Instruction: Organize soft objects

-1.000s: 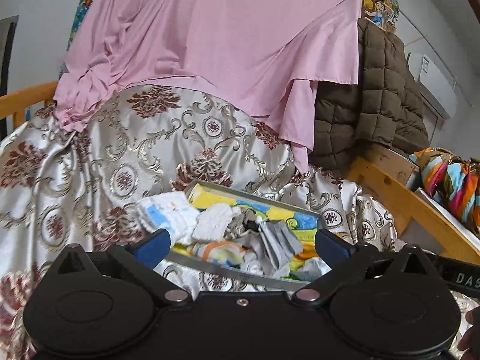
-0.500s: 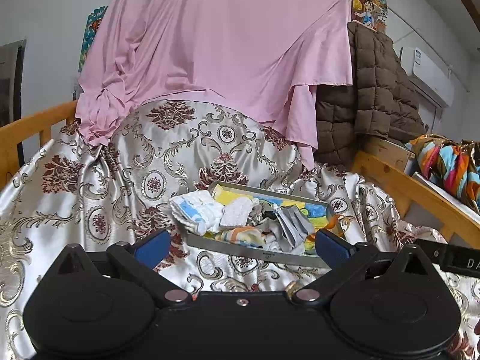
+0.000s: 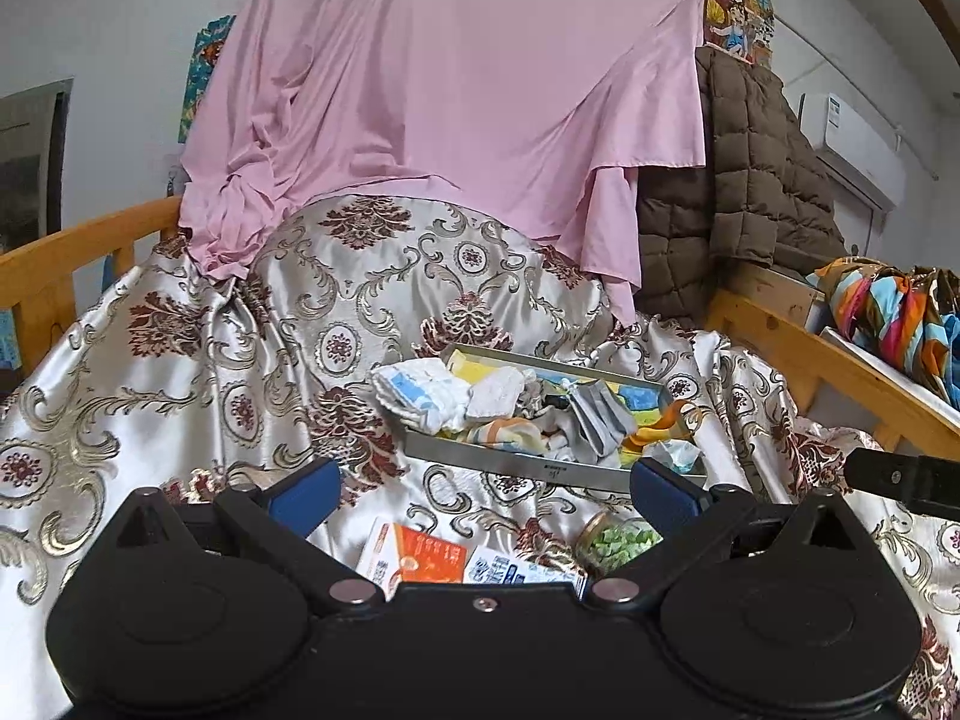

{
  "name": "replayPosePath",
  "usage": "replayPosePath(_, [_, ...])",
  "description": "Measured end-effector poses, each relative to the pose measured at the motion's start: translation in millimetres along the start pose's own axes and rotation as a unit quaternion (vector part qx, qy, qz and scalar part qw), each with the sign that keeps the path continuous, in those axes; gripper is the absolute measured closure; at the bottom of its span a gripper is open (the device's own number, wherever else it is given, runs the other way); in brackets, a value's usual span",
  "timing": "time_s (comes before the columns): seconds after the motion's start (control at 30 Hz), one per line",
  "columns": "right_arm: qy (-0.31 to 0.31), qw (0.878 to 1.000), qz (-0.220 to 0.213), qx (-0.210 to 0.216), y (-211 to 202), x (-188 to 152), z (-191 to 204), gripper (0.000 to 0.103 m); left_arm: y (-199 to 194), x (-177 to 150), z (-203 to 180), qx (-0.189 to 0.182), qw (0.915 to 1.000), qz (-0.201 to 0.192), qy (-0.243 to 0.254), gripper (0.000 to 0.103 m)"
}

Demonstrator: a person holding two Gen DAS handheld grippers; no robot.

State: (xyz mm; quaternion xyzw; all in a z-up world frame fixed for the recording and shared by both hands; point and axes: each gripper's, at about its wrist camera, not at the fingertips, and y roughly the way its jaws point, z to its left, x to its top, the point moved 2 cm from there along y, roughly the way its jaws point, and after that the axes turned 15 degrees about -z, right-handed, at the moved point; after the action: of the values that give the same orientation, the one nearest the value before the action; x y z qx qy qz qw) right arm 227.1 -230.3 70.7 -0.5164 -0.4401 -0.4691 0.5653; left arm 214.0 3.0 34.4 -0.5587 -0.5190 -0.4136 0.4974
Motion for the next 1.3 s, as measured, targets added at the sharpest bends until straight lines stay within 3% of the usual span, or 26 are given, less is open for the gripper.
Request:
replayPosePath(0.6, [0.019, 1.000, -0.010, -0.017, -39.3, -34.3, 0.4, 0.000, -43.9, -16.7, 16.2, 0.010, 0.9999, -0.011, 0.006, 0.001])
replayPosePath(1.3, [0.019, 1.000, -0.010, -0.016, -58.1, -65.0, 8.7, 0.000, -64.8, -52.5, 25.1, 0.043, 0.9988, 0.020, 0.014, 0.001])
